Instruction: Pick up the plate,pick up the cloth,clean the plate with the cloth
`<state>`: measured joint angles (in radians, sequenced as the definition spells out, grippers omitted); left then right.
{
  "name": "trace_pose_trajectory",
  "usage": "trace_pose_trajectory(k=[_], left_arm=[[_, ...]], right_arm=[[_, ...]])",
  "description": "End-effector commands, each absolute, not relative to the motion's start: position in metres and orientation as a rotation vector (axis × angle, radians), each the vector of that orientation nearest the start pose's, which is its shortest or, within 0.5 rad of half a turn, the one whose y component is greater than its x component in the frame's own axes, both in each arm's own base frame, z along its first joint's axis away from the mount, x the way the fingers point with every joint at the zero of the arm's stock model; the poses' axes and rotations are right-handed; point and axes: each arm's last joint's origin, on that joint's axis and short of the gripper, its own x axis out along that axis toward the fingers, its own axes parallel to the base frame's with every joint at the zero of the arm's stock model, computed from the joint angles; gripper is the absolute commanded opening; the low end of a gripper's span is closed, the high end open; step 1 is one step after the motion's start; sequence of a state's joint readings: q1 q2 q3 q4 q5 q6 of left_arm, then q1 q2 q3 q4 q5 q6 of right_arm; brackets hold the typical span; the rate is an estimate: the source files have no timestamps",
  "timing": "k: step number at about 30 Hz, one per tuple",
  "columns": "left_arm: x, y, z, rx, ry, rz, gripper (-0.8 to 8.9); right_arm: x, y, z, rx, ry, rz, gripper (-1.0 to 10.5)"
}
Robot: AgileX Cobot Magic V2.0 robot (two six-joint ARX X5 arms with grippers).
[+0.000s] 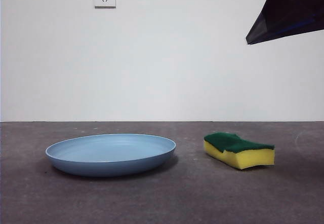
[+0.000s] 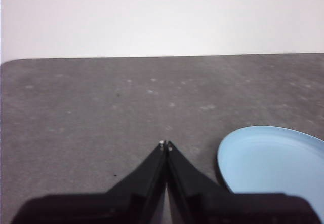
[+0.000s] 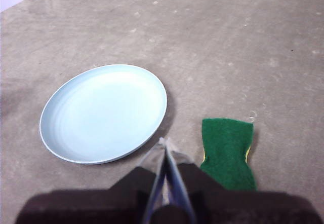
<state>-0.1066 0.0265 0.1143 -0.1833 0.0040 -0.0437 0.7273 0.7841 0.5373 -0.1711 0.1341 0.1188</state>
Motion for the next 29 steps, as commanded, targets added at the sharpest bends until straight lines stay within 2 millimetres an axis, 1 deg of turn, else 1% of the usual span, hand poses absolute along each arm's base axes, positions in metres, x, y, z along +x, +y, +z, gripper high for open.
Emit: trace_pose_trajectory(k=[1,10,15,18,29], left_arm=[[0.093,-0.009,0.173,-0.021,0.082,-0.099,-0.01],[0.097,-0.008,0.152,-0.022,0.127,-0.083,-0.01],[0.096,-0.008,0.151,-0.02,0.143,-0.079,-0.01],[0.096,-0.007,0.146,-0.018,0.191,-0.073,-0.01],[0.096,-0.007,0.147,-0.018,0.184,-0.076,-0.01]], right_arm=[[0.132,0.112,0.248,-0.067,0.416,0.558,0.0],[0.132,0.112,0.248,-0.067,0.416,0.558,0.0],[0.132,0.112,0.248,-0.067,0.416,0.558,0.0],[0.132,0.112,0.248,-0.067,0.416,0.558,0.0],[0.132,0.112,0.248,-0.067,0.417,0.559,0.0]])
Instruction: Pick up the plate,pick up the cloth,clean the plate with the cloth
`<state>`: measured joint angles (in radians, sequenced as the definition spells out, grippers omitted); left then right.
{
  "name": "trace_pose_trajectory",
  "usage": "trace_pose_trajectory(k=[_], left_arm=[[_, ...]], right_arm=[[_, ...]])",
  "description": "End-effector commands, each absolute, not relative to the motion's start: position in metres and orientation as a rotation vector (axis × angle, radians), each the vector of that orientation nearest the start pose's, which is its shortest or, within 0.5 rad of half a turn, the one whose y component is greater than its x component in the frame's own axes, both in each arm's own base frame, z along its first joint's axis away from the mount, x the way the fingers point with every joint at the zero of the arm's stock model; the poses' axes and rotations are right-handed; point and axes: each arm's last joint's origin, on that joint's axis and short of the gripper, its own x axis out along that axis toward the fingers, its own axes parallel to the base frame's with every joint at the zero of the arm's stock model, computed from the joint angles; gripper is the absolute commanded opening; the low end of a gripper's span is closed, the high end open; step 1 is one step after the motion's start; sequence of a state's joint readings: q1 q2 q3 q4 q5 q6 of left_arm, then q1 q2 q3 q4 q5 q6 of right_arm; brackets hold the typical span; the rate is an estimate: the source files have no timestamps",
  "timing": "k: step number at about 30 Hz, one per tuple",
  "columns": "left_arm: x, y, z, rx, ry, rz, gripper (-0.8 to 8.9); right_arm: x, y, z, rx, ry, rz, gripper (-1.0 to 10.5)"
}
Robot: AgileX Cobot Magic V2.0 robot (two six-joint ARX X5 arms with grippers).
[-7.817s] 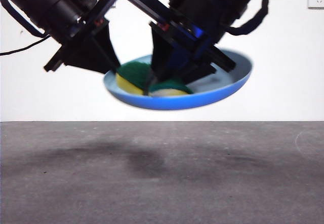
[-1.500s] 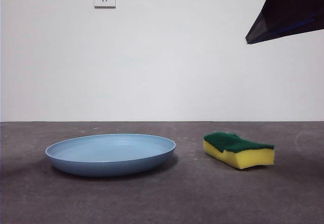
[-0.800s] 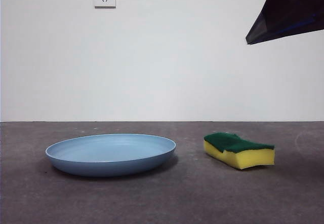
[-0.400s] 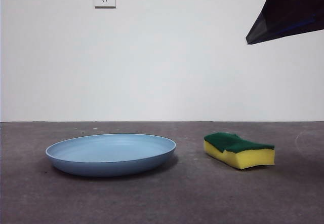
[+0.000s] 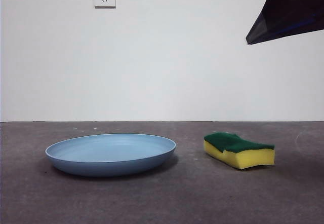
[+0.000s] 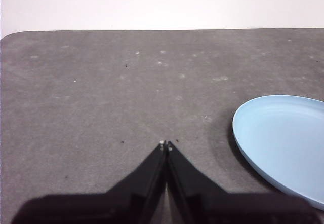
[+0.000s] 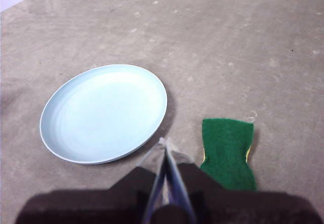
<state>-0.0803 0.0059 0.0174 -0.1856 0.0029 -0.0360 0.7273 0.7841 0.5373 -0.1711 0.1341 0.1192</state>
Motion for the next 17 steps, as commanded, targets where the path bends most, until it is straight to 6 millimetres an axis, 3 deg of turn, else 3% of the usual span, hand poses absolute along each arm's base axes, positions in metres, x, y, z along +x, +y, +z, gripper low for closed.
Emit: trace_pose_trajectory(k=[1,17], left_arm=[[0.0958,-0.0074,0.1469,-0.018,0.184,-0.076,-0.01],[0.0958,-0.0074,0.1469,-0.018,0.184,-0.076,-0.01]], right_arm=[[0.1321,0.1123,0.2479,-0.067,0.416,0.558,0.0],[0.1301,0.1088,0.2506,-0.065,0.4,0.546,0.0]])
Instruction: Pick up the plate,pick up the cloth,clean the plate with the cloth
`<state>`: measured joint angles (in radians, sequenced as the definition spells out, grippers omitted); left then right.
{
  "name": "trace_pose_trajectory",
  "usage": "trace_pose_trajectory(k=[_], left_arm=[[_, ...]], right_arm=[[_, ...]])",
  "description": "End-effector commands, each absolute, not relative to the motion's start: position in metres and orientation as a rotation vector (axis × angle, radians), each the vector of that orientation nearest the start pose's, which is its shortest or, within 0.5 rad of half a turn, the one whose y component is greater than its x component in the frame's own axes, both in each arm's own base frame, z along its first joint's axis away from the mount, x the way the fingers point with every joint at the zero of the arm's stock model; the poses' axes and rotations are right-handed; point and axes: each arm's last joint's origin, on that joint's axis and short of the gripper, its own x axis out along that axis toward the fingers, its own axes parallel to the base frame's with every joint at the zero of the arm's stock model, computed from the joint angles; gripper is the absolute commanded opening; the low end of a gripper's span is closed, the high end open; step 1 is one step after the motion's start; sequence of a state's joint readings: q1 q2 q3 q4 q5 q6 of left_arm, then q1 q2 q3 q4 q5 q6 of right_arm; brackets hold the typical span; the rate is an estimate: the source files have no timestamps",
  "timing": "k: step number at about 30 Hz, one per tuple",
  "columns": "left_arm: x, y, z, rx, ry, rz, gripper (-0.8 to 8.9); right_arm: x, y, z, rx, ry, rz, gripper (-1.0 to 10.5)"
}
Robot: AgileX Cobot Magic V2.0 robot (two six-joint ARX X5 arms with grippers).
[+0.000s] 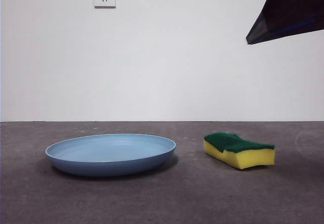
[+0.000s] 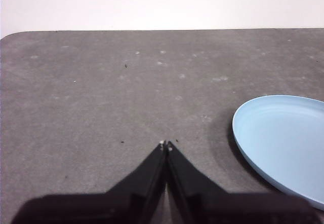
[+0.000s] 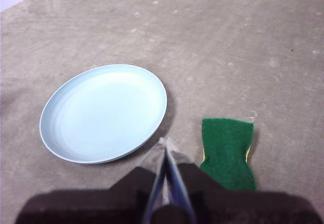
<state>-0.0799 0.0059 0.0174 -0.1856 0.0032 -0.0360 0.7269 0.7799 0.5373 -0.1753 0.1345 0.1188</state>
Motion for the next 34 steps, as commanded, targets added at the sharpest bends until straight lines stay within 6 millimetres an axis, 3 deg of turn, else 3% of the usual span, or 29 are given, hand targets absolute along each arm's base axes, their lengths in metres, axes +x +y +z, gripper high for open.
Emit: trace_pose_trajectory(k=[1,5,14,21,31,34], left_arm=[[0.096,-0.007,0.147,-0.018,0.184,-0.076,-0.01],[0.096,-0.007,0.147,-0.018,0.184,-0.076,-0.01],[0.096,-0.007,0.147,-0.018,0.184,-0.076,-0.01],[0.096,-0.007,0.147,-0.018,0.184,-0.076,-0.01],[0.096,-0.007,0.147,-0.018,0.184,-0.076,-0.01],[0.096,-0.007,0.147,-0.018,0.184,-0.076,-0.01]], right_arm=[[0.13,0.107,0.252,-0.082,0.385,0.537,0.0],[0.133,0.091,0.257,-0.136,0.329,0.465,0.0],[0.13,0.034,0.255,-0.025,0.218,0.214,0.0],[0.111,0.014,0.222,0.025,0.117,0.164,0.0],[0.1,0.012,0.165,0.105,0.044,0.155,0.0],[0.099,0.012,0.161,0.113,0.055,0.155,0.0]])
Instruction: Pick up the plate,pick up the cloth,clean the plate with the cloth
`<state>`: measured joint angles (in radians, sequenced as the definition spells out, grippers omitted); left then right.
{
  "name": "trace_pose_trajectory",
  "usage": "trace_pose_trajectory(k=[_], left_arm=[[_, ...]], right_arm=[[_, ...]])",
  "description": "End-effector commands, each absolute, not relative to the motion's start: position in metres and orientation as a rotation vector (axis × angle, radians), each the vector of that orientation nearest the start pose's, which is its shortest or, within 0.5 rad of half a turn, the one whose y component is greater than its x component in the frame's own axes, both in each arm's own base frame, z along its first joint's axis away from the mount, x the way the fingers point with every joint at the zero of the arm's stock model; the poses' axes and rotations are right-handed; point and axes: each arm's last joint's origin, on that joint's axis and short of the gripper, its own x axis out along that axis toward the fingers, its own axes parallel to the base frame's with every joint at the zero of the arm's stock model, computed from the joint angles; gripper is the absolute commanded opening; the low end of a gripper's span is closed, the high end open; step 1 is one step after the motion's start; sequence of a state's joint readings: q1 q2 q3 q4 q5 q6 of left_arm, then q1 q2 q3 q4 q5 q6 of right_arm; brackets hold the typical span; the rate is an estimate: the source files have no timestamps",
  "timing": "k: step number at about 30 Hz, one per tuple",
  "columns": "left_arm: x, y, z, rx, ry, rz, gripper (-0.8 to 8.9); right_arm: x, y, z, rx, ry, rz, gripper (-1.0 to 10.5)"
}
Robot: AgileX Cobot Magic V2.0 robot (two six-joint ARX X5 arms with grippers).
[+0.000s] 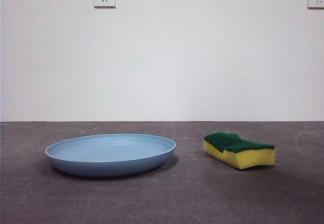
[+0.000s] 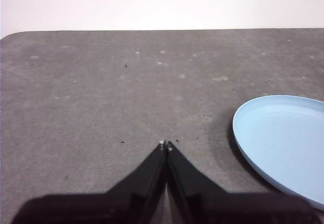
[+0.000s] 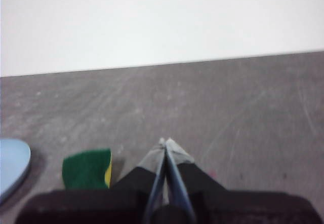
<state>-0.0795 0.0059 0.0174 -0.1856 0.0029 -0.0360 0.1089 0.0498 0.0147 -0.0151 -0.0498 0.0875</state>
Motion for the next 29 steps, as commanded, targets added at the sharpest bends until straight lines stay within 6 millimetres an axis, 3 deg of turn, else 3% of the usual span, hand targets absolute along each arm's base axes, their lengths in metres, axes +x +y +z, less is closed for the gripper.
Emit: trace_pose_trajectory(k=[1,9,29], left_arm=[[0.096,-0.007,0.147,-0.018,0.184,-0.076,-0.01],[0.096,-0.007,0.147,-0.018,0.184,-0.076,-0.01],[0.096,-0.007,0.147,-0.018,0.184,-0.076,-0.01]], right_arm=[[0.098,0.012,0.161,0.114,0.051,0.155,0.0],[0.096,0.012,0.146,0.141,0.209,0.146,0.0],[0.096,0.012,0.147,0.209,0.212,0.131,0.0]])
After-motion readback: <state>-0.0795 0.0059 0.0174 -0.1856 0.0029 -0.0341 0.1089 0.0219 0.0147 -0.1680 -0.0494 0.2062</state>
